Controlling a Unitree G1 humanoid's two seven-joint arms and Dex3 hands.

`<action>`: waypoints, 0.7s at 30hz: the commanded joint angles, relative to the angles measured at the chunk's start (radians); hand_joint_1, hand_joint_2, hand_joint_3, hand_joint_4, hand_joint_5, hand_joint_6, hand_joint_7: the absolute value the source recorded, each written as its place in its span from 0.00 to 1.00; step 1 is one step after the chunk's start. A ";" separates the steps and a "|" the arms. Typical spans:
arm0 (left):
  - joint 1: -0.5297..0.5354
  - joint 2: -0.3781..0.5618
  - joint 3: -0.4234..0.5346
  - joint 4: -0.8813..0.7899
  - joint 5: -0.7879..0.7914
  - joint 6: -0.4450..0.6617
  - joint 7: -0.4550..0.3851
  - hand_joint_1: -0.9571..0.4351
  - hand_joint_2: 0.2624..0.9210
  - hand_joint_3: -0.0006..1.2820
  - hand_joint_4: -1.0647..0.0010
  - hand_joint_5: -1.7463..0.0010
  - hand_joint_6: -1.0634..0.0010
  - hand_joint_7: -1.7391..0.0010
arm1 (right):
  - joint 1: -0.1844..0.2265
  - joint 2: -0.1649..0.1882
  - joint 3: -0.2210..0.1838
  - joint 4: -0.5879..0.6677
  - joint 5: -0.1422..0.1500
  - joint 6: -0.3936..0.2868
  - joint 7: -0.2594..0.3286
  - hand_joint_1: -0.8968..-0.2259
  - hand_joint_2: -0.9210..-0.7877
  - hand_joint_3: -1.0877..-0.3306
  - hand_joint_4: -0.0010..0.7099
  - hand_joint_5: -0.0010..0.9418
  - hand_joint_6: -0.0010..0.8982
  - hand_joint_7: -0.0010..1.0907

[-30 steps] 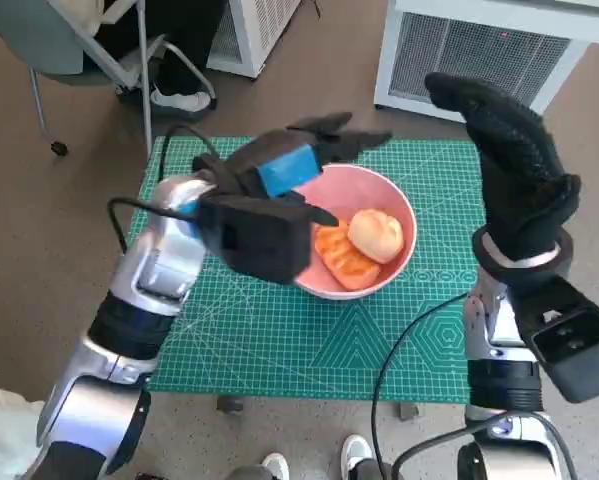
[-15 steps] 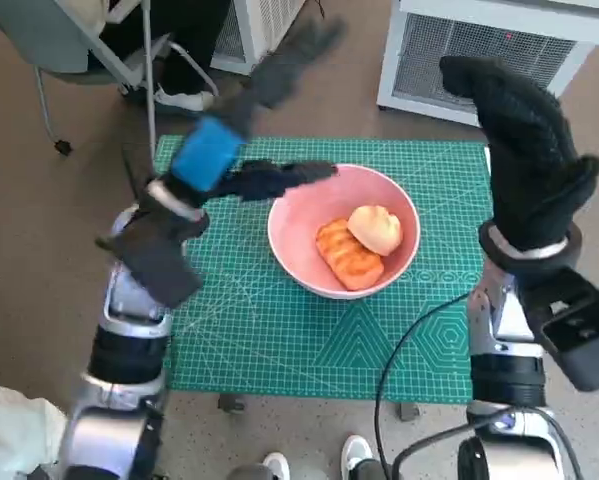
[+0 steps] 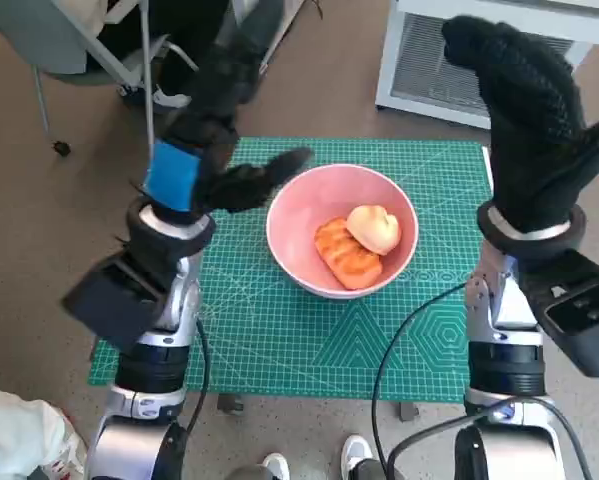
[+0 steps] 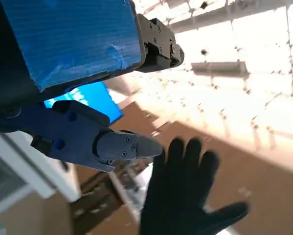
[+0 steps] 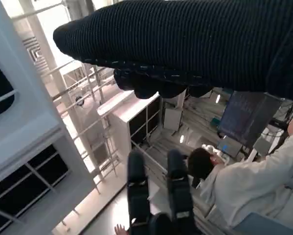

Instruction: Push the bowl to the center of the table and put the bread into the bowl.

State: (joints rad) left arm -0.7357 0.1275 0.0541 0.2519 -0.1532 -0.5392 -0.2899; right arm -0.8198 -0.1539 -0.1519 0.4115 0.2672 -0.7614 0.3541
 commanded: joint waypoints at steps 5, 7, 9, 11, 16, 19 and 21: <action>0.012 0.000 0.002 0.009 -0.003 -0.026 -0.007 0.31 1.00 0.20 0.78 0.99 0.68 0.97 | -0.013 0.008 0.013 0.003 -0.006 0.031 -0.003 0.49 0.00 0.47 0.24 0.24 0.00 0.62; 0.011 0.003 0.003 0.014 0.000 -0.034 -0.009 0.31 1.00 0.20 0.78 0.99 0.68 0.97 | -0.013 0.009 0.016 0.000 -0.005 0.034 -0.001 0.49 0.00 0.47 0.25 0.23 0.00 0.62; 0.011 0.005 0.004 0.018 0.002 -0.038 -0.010 0.32 1.00 0.20 0.78 0.99 0.68 0.97 | -0.013 0.009 0.018 -0.002 -0.003 0.036 0.001 0.49 0.00 0.47 0.25 0.23 0.00 0.62; 0.011 0.007 0.004 0.019 0.006 -0.041 -0.009 0.32 1.00 0.20 0.78 0.99 0.68 0.97 | -0.013 0.009 0.019 -0.005 -0.003 0.039 0.001 0.50 0.00 0.47 0.25 0.23 0.00 0.62; 0.014 0.010 0.002 0.016 0.013 -0.041 -0.005 0.33 1.00 0.20 0.78 0.99 0.68 0.97 | -0.012 0.007 0.023 -0.008 -0.005 0.044 0.001 0.50 0.00 0.46 0.26 0.21 0.00 0.61; 0.015 0.008 0.002 0.018 0.013 -0.044 -0.004 0.34 1.00 0.20 0.78 0.99 0.68 0.97 | -0.010 0.006 0.025 -0.010 -0.009 0.045 0.000 0.51 0.00 0.46 0.26 0.21 0.00 0.61; 0.014 0.005 0.003 0.021 0.011 -0.049 -0.003 0.34 1.00 0.20 0.78 0.99 0.68 0.97 | -0.009 0.005 0.025 -0.008 -0.011 0.043 0.001 0.51 0.00 0.46 0.26 0.21 0.00 0.61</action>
State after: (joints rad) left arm -0.7339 0.1321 0.0545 0.2643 -0.1492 -0.5708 -0.2964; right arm -0.8365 -0.1494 -0.1307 0.4036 0.2687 -0.7269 0.3537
